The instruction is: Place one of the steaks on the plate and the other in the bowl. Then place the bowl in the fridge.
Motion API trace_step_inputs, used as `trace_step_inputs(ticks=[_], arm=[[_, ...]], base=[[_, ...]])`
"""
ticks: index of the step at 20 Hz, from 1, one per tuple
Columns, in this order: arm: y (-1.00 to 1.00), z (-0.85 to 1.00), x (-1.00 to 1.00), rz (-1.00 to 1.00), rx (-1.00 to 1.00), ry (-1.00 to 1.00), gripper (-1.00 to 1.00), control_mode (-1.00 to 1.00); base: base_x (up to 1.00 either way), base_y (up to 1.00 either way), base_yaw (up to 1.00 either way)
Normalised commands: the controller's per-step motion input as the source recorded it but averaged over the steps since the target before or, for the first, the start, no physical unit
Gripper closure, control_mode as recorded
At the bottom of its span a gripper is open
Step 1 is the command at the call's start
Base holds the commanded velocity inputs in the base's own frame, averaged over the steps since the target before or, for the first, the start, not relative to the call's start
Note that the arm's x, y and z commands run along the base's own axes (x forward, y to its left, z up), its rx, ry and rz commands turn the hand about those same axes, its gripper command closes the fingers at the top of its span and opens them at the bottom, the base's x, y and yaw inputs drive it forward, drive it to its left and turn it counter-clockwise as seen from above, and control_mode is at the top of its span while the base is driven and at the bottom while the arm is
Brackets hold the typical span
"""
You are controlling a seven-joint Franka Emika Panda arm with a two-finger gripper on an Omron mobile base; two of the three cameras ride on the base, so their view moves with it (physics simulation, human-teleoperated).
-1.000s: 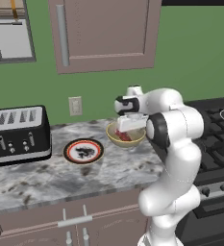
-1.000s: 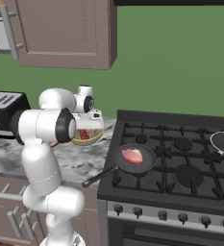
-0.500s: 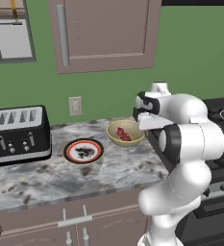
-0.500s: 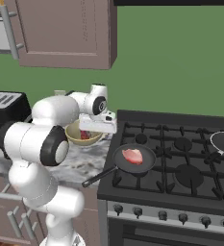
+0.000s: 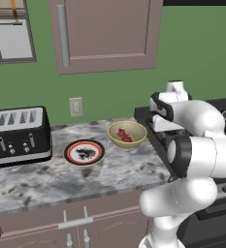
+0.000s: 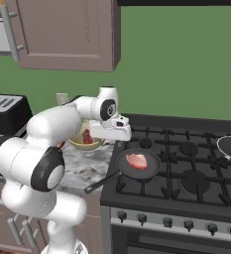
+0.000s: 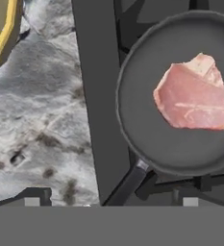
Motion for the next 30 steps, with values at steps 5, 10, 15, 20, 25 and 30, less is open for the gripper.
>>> trace_step_inputs(ticks=[5, 10, 15, 20, 25, 30], arm=[[-0.52, -0.44, -0.16, -0.13, -0.06, 0.25, -1.0, -1.0], [-0.73, -0.27, -0.03, -0.14, 0.0, 0.27, -1.0, -1.0], [-0.86, -0.1, -0.02, -0.11, 0.04, 0.11, -1.0, -1.0], [-0.52, -0.4, 0.0, -0.04, 0.03, 0.1, -1.0, -1.0], [0.02, -0.23, 0.01, 0.01, 0.02, 0.01, -1.0, -1.0], [0.13, 0.0, 0.02, 0.08, 0.04, -0.05, -1.0, -1.0]], base=[[0.0, 0.0, 0.0], [0.0, 0.0, 0.0], [0.0, 0.0, 0.0], [0.0, 0.0, 0.0], [0.0, 0.0, 0.0], [0.0, 0.0, 0.0]])
